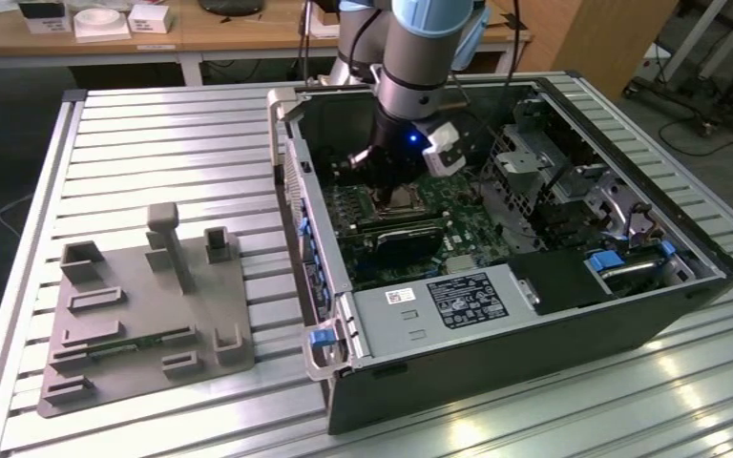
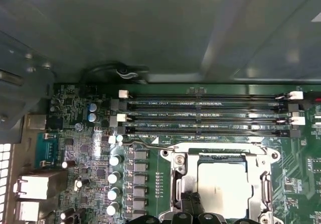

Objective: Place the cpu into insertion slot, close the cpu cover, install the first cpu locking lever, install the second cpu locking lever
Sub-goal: 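Close the cpu cover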

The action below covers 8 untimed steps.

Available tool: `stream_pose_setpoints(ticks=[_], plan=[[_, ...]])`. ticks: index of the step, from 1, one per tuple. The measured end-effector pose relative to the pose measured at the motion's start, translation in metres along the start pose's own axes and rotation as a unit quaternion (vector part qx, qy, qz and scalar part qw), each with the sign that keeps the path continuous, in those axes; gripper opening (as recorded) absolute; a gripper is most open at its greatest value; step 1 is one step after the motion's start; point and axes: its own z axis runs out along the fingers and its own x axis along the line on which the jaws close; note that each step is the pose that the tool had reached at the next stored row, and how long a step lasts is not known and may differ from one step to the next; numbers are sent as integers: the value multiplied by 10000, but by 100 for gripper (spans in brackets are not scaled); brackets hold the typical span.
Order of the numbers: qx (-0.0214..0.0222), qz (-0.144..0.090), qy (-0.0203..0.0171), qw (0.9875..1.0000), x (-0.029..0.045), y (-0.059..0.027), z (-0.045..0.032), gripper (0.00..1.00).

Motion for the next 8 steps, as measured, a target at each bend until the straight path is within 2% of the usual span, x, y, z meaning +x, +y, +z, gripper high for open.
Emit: stream_pose_setpoints(ticks=[8], plan=[[-6, -50, 10, 10000, 0, -5, 53, 10]])
